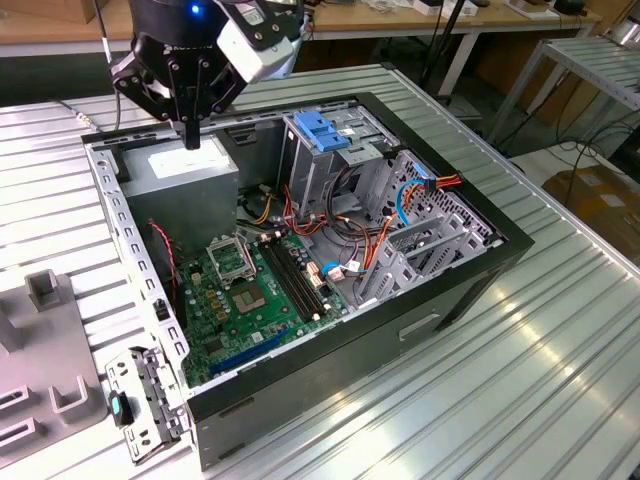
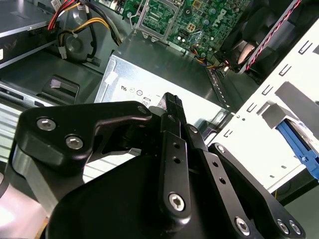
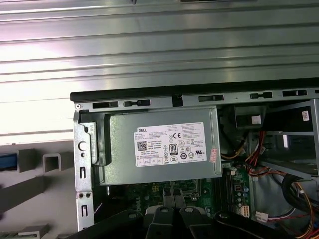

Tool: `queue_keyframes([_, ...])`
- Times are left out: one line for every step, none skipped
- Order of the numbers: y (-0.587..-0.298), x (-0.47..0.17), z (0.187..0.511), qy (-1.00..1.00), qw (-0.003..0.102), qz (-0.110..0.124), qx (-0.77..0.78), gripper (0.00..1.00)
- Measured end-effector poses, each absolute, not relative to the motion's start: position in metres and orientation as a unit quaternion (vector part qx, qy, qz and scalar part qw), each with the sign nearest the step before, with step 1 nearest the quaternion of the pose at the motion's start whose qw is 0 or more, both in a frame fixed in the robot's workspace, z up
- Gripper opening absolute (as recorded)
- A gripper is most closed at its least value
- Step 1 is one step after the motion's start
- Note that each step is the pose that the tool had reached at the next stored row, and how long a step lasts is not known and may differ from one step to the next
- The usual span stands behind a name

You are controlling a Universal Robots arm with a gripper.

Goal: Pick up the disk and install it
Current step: 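Reach for the disk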

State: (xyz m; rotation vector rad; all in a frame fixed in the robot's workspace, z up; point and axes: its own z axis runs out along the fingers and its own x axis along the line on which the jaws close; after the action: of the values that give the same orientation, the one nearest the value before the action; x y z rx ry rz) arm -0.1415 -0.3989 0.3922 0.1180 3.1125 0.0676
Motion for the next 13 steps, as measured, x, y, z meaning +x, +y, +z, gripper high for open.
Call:
queue_keyframes([-0.3989, -0.1417, 0.3922, 0.999, 0.013, 0.022, 0.038, 0.11])
queue_keyframes([-0.3989, -0.142, 0.3922, 0.999, 0.013, 0.022, 0.038, 0.11])
queue_keyframes([-0.3989, -0.1423, 0.3922, 0.999, 0.013, 0.022, 0.038, 0.11])
queue_keyframes([-0.3989, -0.1425, 0.3922, 0.999, 0.013, 0.022, 0.038, 0.11])
queue_keyframes([-0.3989, -0.1428, 0.3922, 0.999, 0.013, 0.022, 0.038, 0.11])
queue_keyframes([-0.3989, -0.1431, 0.3921, 0.999, 0.013, 0.022, 0.038, 0.11])
queue_keyframes([-0.3989, -0.144, 0.3921, 0.999, 0.013, 0.022, 0.038, 0.11])
queue_keyframes([-0.3989, -0.1442, 0.3921, 0.999, 0.013, 0.022, 0.038, 0.11])
queue_keyframes([-0.3989, -0.1444, 0.3921, 0.999, 0.013, 0.022, 0.038, 0.11])
queue_keyframes([-0.3989, -0.1449, 0.392, 0.999, 0.013, 0.022, 0.038, 0.11])
queue_keyframes([-0.399, -0.1454, 0.392, 0.999, 0.013, 0.022, 0.038, 0.11])
queue_keyframes([-0.3989, -0.1459, 0.392, 0.999, 0.013, 0.022, 0.038, 0.11])
queue_keyframes([-0.3989, -0.1464, 0.3919, 0.999, 0.013, 0.022, 0.038, 0.11])
